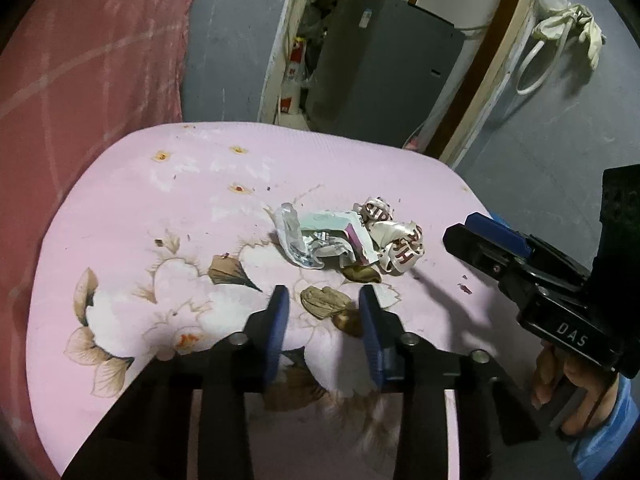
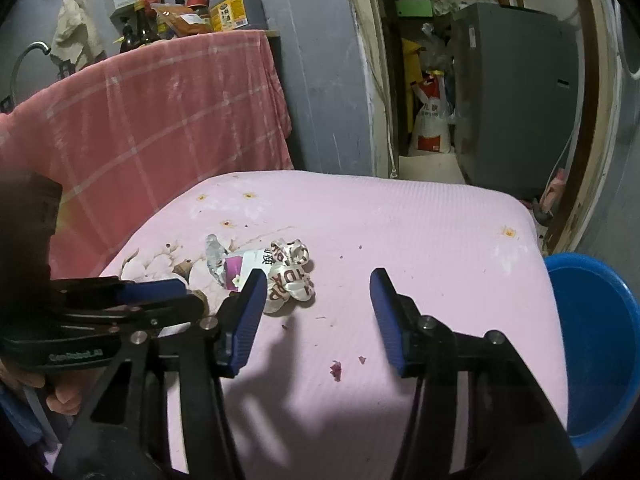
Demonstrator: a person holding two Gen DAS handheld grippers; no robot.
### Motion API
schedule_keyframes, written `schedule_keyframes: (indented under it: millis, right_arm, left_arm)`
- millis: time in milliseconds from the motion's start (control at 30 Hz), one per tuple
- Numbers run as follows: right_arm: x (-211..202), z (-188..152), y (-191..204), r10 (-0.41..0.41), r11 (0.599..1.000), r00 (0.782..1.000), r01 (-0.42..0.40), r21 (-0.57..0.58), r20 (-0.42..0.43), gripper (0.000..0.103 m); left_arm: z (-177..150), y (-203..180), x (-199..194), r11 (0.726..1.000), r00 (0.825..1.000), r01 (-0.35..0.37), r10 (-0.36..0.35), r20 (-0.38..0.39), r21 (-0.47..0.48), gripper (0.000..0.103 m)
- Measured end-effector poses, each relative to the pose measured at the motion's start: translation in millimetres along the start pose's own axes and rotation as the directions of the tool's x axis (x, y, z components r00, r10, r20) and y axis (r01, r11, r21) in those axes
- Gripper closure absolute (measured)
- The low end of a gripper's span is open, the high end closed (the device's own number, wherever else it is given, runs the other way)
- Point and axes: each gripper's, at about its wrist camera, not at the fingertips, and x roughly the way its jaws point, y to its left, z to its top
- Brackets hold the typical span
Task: Collect trash
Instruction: 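Grasp the brown scrap with the left tool while the right tool grasps the red-white foil wrapper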
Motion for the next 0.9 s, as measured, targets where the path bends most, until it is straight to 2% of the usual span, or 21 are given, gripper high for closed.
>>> schedule_keyframes:
  millis: [67,200,333,433,533,633,733,900]
  right_arm:
    - [2,1,-2,0.009,1.0,1.0,-0.009,0.007,-0.01,0.052]
    - [7,1,-1,0.03,1.0,0.999,-0.03,0.005,-0.041,0.052]
    - [12,2,2,0.044,0.999,0.997,-0.045,-0.01,-0.066,0.052]
    - [16,3,7,0.065,0.998,0.995,-0.067,-0.013,-0.081,0.052]
    - [23,5,10,0.078,0.997,0.992,-0.079,-0.013,-0.1,0.053]
    - [32,7,10,0.09,0.996,0.988,-0.091,-0.004,-0.124,0.059]
    - [42,7,10,0.108,0.994,0.981,-0.107,0.016,-0.16,0.066]
    - [47,6,10,0.136,0.991,0.974,-0.133,0.024,-0.183,0.069]
  left_arm:
    - [2,2,2,1.0,1.0,0.01,-0.01,-0.011,-0.011,0.083]
    - [2,10,3,0.997,0.998,0.042,-0.044,-0.033,-0.057,0.084]
    - [0,17,-3,0.994,0.997,0.072,-0.075,-0.032,-0.086,0.094]
    - [-3,22,-8,0.993,0.997,0.068,-0.072,-0.032,-0.094,0.098]
    - [-7,27,-10,0.989,0.996,0.077,-0.082,-0.033,-0.125,0.099]
    - [-6,32,-11,0.984,0.994,0.096,-0.102,-0.035,-0.148,0.099]
    - [-4,29,-13,0.987,0.995,0.084,-0.089,-0.034,-0.134,0.099]
    - [-3,25,-13,0.991,0.997,0.068,-0.073,-0.036,-0.114,0.1]
